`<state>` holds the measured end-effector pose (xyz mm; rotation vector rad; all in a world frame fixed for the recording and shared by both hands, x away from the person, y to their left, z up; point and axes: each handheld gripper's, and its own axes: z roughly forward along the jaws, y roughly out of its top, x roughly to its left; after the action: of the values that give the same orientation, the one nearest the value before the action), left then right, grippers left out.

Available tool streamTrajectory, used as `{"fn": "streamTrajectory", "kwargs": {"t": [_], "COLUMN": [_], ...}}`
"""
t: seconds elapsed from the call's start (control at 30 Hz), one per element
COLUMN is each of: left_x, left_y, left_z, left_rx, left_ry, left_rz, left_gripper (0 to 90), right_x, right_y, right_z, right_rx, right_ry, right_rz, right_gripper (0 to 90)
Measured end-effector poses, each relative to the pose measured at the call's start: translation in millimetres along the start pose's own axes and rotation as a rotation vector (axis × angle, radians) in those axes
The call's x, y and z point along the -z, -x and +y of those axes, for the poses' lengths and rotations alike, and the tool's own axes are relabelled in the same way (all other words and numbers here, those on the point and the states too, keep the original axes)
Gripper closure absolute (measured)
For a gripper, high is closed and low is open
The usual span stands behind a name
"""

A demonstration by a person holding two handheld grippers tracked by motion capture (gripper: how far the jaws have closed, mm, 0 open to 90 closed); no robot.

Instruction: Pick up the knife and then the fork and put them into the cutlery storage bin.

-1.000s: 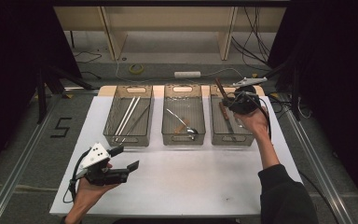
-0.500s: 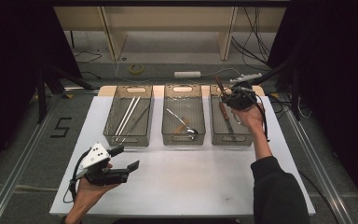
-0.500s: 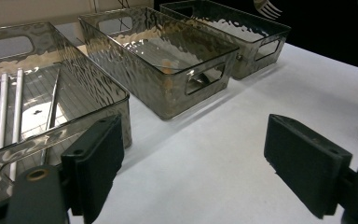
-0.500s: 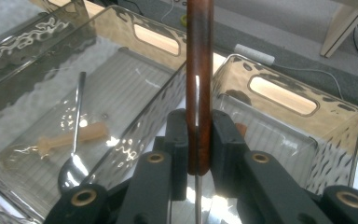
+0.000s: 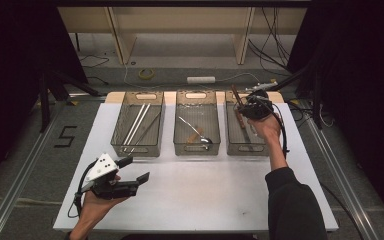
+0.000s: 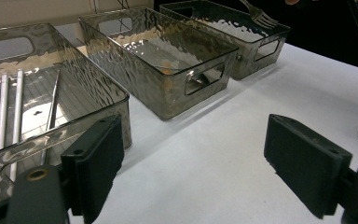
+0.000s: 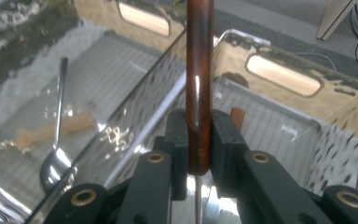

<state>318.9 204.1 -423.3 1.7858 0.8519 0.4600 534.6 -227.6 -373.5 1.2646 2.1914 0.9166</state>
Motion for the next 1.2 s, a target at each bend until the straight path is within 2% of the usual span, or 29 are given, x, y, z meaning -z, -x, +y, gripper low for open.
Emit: {"fn": "streamTrajectory", "kwargs": {"t": [0.57, 1.2], "left_x": [-1.6, -2.1], "left_y": [1.1, 2.1], "left_z": [-0.3, -0.4], "left_rx": [-0.008, -0.010], "left_ry": [-0.008, -0.010], "left_rz": [-0.001, -0.001], "left_gripper": [19.4, 19.4], "right_x": [-7.3, -18.0], "right_y": [10.4, 13.1], "right_z": [-18.7, -29.4], "right_rx": [-0.030, -0.046], "right_ry": [-0.038, -0.089], "right_rz": [-0.039, -0.078], "right_gripper": [79.2, 78.7]}}
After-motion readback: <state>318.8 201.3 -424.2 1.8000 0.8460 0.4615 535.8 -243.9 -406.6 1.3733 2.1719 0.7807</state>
